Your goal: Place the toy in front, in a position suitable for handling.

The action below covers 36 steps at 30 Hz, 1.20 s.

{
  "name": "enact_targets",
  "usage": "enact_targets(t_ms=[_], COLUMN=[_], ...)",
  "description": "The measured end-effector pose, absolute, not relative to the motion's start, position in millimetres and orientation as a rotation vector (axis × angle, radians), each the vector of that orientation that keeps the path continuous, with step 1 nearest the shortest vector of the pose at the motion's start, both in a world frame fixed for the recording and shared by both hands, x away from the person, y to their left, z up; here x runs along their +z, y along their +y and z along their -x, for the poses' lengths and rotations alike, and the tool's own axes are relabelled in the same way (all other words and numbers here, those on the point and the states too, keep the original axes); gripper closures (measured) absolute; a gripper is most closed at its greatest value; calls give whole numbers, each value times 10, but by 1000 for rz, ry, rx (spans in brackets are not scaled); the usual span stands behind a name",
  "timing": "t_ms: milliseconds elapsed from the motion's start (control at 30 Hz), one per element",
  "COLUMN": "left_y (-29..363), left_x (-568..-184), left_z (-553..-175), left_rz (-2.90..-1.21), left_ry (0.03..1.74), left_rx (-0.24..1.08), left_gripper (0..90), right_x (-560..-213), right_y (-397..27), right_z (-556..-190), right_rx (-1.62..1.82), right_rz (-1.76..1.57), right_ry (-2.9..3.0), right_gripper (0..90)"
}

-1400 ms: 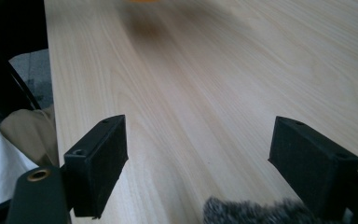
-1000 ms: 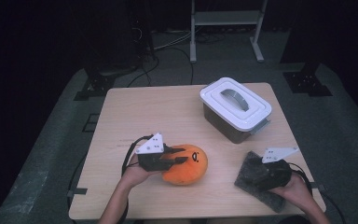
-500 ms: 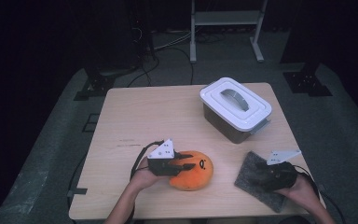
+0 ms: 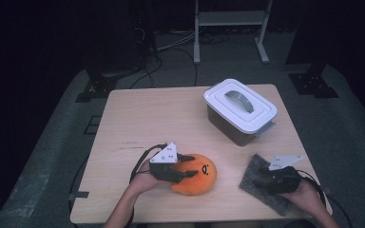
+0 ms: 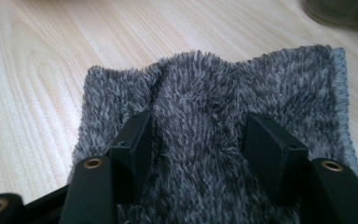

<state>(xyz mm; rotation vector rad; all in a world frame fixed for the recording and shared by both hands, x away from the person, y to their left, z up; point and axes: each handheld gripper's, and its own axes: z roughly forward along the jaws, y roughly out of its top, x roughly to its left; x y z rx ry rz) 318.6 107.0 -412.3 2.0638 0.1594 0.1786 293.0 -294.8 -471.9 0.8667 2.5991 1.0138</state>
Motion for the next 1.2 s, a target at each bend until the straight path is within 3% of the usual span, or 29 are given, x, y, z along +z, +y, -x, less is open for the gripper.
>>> enact_targets(t_ms=[400, 733, 833, 867, 933, 1067, 1200], left_y=[1189, 1321, 1372, 1390, 1418, 1453, 1461], left_x=[-4010, -4035, -4062, -4077, -4109, -4154, -4184], left_z=[-3138, -3090, -3075, -3075, -3068, -3054, -3067], left_rz=[-2036, -2050, -2054, -2057, -2064, -2066, -2075], left_ry=[165, 189, 205, 212, 222, 235, 242], left_rx=[183, 178, 164, 159, 156, 130, 129], left_gripper=[469, 376, 352, 310, 302, 258, 253], right_x=[-4741, -4723, -4707, -4690, -4686, -4667, -4645], right_y=[-2939, -2915, -2908, -2897, -2887, -2868, -2876], right_z=[-2905, -2915, -2916, -2908, -2901, -2891, -2923], right_rx=[1013, 980, 966, 961, 956, 954, 953], right_rz=[-870, -894, -911, -899, -886, -888, -989], right_ry=[2570, 2574, 2581, 2596, 2601, 2627, 2625], right_gripper=[363, 340, 400, 476, 509, 695, 763])
